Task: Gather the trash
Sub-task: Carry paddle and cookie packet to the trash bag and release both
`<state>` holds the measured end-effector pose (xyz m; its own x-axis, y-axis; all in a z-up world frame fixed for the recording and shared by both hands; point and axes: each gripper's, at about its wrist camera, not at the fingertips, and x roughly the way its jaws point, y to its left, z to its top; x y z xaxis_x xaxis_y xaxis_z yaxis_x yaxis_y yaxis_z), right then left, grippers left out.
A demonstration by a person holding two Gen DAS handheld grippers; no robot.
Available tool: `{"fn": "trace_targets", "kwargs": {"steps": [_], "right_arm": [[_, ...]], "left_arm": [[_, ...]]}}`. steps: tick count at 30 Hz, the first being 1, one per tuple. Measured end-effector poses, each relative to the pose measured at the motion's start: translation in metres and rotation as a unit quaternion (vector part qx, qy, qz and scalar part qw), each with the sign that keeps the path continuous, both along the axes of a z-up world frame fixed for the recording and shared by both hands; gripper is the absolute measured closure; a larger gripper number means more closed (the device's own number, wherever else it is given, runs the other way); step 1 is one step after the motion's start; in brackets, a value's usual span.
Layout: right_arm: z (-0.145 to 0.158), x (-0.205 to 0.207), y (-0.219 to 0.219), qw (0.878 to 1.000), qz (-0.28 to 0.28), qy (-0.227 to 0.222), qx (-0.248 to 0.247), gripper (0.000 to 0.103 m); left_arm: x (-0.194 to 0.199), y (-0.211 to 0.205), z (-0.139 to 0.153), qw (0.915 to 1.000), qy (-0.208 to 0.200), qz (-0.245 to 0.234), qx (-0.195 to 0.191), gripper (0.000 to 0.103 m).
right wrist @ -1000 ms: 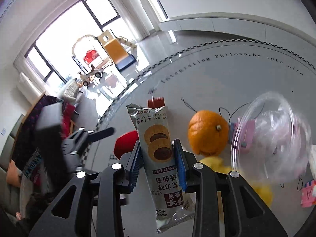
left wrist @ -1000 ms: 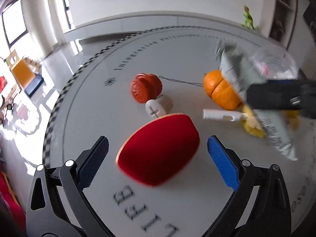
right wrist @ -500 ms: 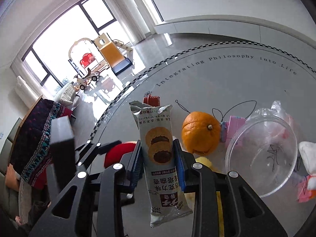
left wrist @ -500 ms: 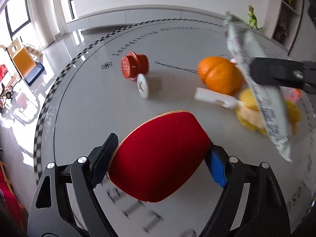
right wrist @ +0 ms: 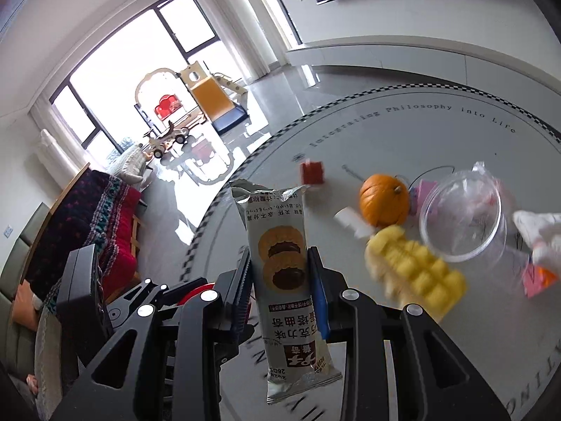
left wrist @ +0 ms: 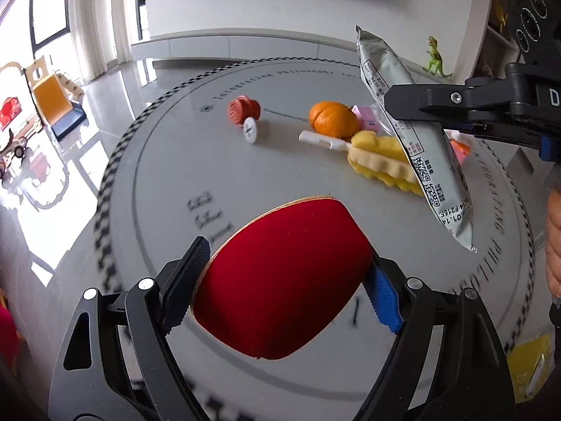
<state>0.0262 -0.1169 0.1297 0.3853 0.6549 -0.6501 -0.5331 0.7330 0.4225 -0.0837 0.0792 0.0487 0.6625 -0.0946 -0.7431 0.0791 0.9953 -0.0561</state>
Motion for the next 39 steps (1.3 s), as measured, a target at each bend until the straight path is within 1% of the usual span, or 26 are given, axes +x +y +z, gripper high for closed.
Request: {"fn": "trace_targets", "kwargs": {"steps": [2,5,11,15,19,24,27,33,34,35,36,37,39], "right_arm": [[0.001,-0.015,0.005,1.0,0.008,-0.001,0.001,0.071],[-0.001,-0.04,0.014,1.0,0.025,0.001,0.004,0.071],[-0.006,-0.092,0.05,0.997,0.08,0.009,0.006,0.071],[-0.012,-0.135,0.086,0.991,0.131,0.02,0.005,0.071],[-0.017,-0.176,0.124,0.983,0.182,0.025,-0.006,0.071],[-0.027,-0.222,0.173,0.969,0.245,0.034,-0.03,0.071],[-0.036,-0.248,0.202,0.959,0.277,0.034,-0.048,0.071],[-0.055,-0.284,0.247,0.943,0.32,0.035,-0.08,0.07],[-0.061,-0.29,0.259,0.938,0.333,0.034,-0.094,0.066],[-0.064,-0.296,0.265,0.937,0.332,0.031,-0.103,0.051],[-0.065,-0.296,0.268,0.939,0.326,0.025,-0.109,0.04],[-0.065,-0.297,0.268,0.941,0.32,0.02,-0.104,0.04],[-0.067,-0.299,0.267,0.941,0.321,0.022,-0.102,0.04]], "left_arm": [[-0.014,0.006,0.002,0.9999,-0.004,0.009,-0.004,0.023],[-0.049,0.014,0.002,0.9996,-0.009,0.027,-0.005,0.023],[-0.116,0.044,-0.005,0.9972,-0.015,0.072,-0.008,0.022],[-0.171,0.073,-0.016,0.9922,-0.012,0.123,-0.019,0.022],[-0.224,0.097,-0.028,0.9855,-0.003,0.169,-0.016,0.022],[-0.274,0.127,-0.043,0.974,0.003,0.225,-0.025,0.023],[-0.293,0.142,-0.055,0.9661,0.016,0.256,-0.025,0.022],[-0.325,0.167,-0.077,0.9483,0.042,0.313,-0.031,0.021],[-0.332,0.172,-0.08,0.9453,0.046,0.321,-0.032,0.02],[-0.338,0.173,-0.083,0.9416,0.051,0.331,-0.033,0.007],[-0.344,0.177,-0.084,0.9362,0.053,0.346,-0.032,0.006],[-0.348,0.182,-0.087,0.9313,0.055,0.358,-0.034,0.006],[-0.355,0.188,-0.088,0.9262,0.057,0.37,-0.047,0.006]]}}
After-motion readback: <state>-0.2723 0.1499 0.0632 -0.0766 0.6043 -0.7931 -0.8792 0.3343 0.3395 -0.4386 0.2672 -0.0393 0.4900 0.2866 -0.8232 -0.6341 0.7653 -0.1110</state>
